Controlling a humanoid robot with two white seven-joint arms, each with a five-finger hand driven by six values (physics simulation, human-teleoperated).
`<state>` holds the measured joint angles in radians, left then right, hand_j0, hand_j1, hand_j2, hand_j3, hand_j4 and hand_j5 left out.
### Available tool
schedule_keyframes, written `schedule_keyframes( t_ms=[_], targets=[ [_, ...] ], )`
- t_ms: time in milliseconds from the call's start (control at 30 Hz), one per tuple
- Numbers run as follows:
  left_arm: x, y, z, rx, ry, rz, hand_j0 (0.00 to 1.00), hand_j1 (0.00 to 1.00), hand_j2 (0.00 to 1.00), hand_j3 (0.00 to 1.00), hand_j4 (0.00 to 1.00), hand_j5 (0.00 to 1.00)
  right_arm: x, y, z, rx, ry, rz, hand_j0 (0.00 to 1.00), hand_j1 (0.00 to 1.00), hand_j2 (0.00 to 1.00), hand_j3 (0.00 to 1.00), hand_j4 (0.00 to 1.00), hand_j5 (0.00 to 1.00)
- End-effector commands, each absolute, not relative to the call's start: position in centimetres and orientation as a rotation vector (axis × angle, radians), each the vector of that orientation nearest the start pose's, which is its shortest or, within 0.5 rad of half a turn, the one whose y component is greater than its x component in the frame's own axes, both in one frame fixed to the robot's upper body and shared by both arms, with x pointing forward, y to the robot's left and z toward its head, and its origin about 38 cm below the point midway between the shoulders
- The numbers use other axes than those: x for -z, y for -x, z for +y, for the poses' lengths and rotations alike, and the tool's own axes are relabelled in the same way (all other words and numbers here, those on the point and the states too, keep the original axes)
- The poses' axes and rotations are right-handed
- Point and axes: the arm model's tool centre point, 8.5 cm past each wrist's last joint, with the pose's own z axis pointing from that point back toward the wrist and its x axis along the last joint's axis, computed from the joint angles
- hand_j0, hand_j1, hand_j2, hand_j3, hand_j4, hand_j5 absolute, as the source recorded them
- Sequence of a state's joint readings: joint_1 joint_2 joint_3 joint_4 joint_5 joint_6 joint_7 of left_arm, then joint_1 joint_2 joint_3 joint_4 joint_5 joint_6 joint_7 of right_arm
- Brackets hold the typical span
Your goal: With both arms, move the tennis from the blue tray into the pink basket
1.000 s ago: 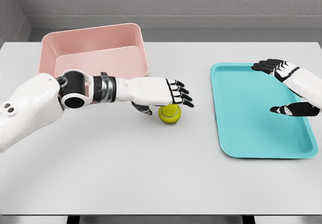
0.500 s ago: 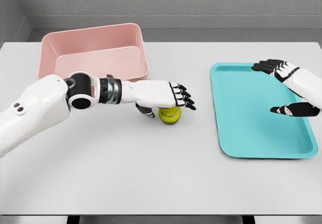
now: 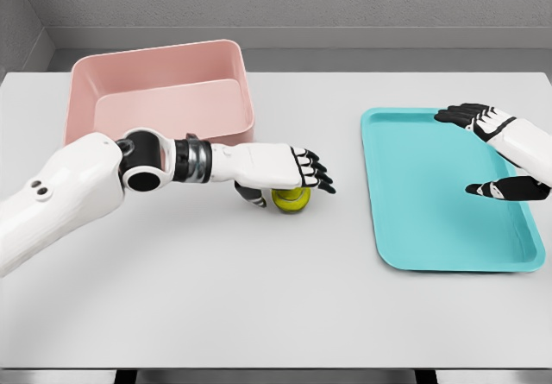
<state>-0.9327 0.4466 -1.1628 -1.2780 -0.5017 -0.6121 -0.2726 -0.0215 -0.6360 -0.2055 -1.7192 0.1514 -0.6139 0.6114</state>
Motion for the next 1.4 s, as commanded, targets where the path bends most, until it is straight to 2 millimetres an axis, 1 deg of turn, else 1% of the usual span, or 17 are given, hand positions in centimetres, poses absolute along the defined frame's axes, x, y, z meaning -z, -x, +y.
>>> schedule_keyframes(
  t_ms=[0,67,167,267,367,467,667,800,1233,1367],
  targets=[
    [-16.1,-44.0,9.7,-2.79,0.11,1.913,0.88,0.88,0.88,0.88,0.88,0.88,-22.8,-33.7,-37.5,-1.47,0.406,-1.799,1.0,1.0,1.0,1.0,1.0,1.0],
    [-15.6,-43.8,9.7,-2.826,0.096,1.859,0.77,0.77,0.77,0.77,0.77,0.77,-22.9,-33.7,-37.6,-1.472,0.407,-1.798,1.0,1.0,1.0,1.0,1.0,1.0],
    [-15.5,-43.8,9.7,-2.83,0.092,1.855,0.7,0.7,0.7,0.7,0.7,0.7,-22.9,-33.7,-37.5,-1.472,0.406,-1.801,1.0,1.0,1.0,1.0,1.0,1.0],
    [-15.3,-43.6,9.7,-2.837,0.08,1.843,0.69,0.69,0.69,0.69,0.69,0.69,-22.9,-33.7,-37.5,-1.472,0.406,-1.801,1.0,1.0,1.0,1.0,1.0,1.0],
    [-15.4,-43.7,9.6,-2.834,0.083,1.842,0.64,0.64,0.64,0.64,0.64,0.64,-22.9,-33.7,-37.4,-1.473,0.407,-1.802,1.0,1.0,1.0,1.0,1.0,1.0],
    [-15.2,-43.7,9.8,-2.86,0.078,1.807,0.55,0.55,0.55,0.55,0.55,0.55,-23.0,-33.6,-37.4,-1.473,0.406,-1.804,1.0,1.0,1.0,1.0,1.0,1.0],
    [-15.4,-43.8,9.8,-2.86,0.084,1.805,0.55,0.55,0.55,0.55,0.55,0.55,-22.9,-33.7,-37.5,-1.471,0.406,-1.802,1.0,1.0,1.0,1.0,1.0,1.0],
    [-16.2,-43.9,9.9,-2.846,0.095,1.812,0.56,0.56,0.56,0.56,0.56,0.56,-22.8,-33.7,-37.5,-1.471,0.406,-1.8,1.0,1.0,1.0,1.0,1.0,1.0],
    [-20.0,-45.6,10.6,-2.806,0.191,1.822,0.56,0.56,0.56,0.56,0.56,0.56,-22.8,-33.7,-37.6,-1.469,0.407,-1.796,1.0,1.0,1.0,1.0,1.0,1.0],
    [-21.3,-46.3,11.2,-2.8,0.235,1.823,0.56,0.56,0.56,0.56,0.56,0.56,-22.8,-33.7,-37.6,-1.469,0.407,-1.796,1.0,1.0,1.0,1.0,1.0,1.0]
  ],
)
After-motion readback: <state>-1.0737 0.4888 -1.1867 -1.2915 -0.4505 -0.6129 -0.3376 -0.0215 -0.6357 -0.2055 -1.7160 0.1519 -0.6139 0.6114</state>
